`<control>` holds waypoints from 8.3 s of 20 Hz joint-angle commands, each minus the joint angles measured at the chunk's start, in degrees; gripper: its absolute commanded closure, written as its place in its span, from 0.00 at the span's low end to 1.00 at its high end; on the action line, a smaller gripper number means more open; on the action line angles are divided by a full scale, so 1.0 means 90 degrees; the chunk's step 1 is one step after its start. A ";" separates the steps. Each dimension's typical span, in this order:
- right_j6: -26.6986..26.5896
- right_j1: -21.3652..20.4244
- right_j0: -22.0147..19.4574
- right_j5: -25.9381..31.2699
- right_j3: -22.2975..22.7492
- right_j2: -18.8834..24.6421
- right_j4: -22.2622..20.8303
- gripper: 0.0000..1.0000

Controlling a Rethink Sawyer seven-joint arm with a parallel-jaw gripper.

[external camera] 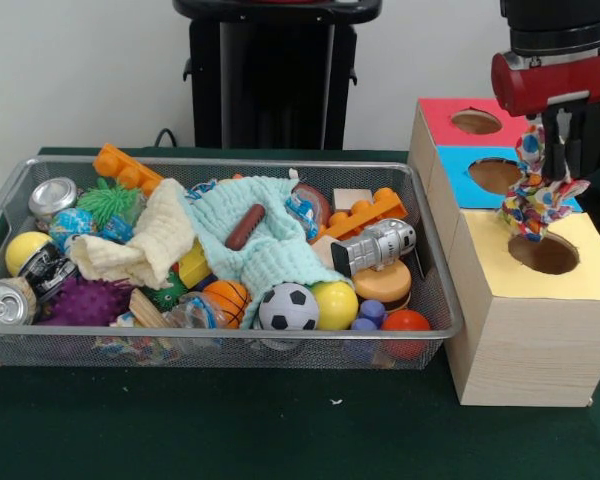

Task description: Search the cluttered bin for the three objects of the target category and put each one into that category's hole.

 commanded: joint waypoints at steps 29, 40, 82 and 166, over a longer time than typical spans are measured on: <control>0.0881 0.0340 0.0018 -0.0184 -0.0548 -0.0188 -0.0108 1.00; 0.0710 0.0539 -0.0051 -0.0402 -0.0441 -0.0193 -0.0331 1.00; 0.0742 0.0360 0.0125 0.0903 -0.0610 -0.0432 -0.0165 0.00; 0.1514 0.0831 0.0982 -0.0386 -0.0794 -0.1252 0.0436 1.00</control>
